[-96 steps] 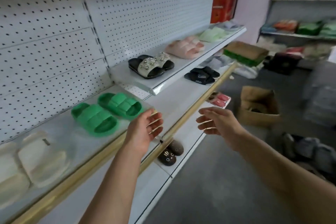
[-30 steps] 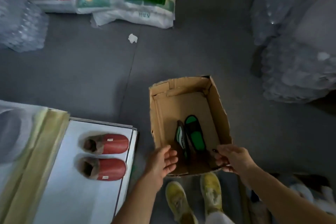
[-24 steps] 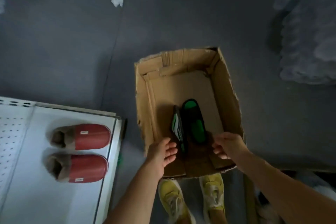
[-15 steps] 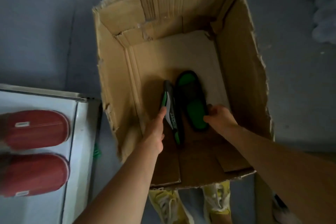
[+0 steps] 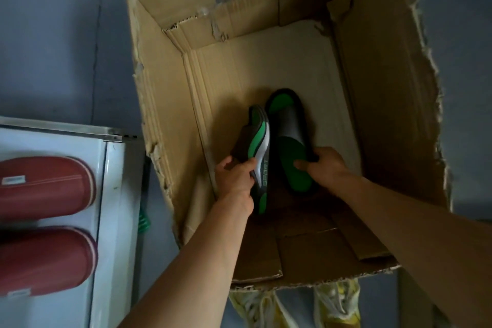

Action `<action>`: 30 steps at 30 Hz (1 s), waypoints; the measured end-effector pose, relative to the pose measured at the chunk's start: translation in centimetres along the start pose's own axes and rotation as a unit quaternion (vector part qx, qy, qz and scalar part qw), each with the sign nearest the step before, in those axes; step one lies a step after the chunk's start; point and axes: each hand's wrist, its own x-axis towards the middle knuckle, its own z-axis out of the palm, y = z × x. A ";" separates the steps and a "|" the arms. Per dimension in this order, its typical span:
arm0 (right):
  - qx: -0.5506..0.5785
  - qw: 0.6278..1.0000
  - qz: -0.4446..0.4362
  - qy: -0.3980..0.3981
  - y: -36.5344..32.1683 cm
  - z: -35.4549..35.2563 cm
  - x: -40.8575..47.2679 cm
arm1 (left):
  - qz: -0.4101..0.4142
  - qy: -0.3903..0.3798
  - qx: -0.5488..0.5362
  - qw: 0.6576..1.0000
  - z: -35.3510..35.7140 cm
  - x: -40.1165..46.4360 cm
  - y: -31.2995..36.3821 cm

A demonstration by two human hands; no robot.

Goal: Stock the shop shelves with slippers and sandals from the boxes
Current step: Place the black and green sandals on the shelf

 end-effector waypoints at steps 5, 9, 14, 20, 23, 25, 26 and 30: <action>0.276 0.960 -0.013 -0.049 -2.3 -2.2 -6.5 | 0.069 0.035 0.069 0.995 -1.4 -3.0 1.1; 0.329 0.937 -0.038 -0.107 -3.7 -3.9 -11.0 | 0.089 -0.065 0.048 0.993 -1.9 -7.1 2.7; 0.279 0.946 -0.090 -0.141 -6.0 -4.6 -15.9 | 0.141 -0.183 0.104 0.967 -3.0 -12.1 4.4; 0.203 0.957 -0.150 -0.140 -9.5 -5.9 -21.8 | 0.172 -0.175 0.127 0.961 -3.7 -17.1 6.8; 0.241 0.956 -0.152 -0.069 -10.8 -6.5 -24.8 | 0.150 -0.127 0.127 0.972 -4.3 -20.0 8.2; 0.259 0.958 -0.118 -0.022 -11.1 -6.8 -25.9 | 0.140 -0.121 0.111 0.976 -4.8 -21.7 9.0; 0.252 0.962 -0.106 -0.022 -11.1 -6.9 -26.2 | 0.132 -0.125 0.099 0.978 -5.1 -22.5 9.3; 0.267 0.953 -0.019 -0.144 -11.1 -7.2 -28.0 | 0.096 -0.153 0.053 0.982 -5.8 -25.1 10.3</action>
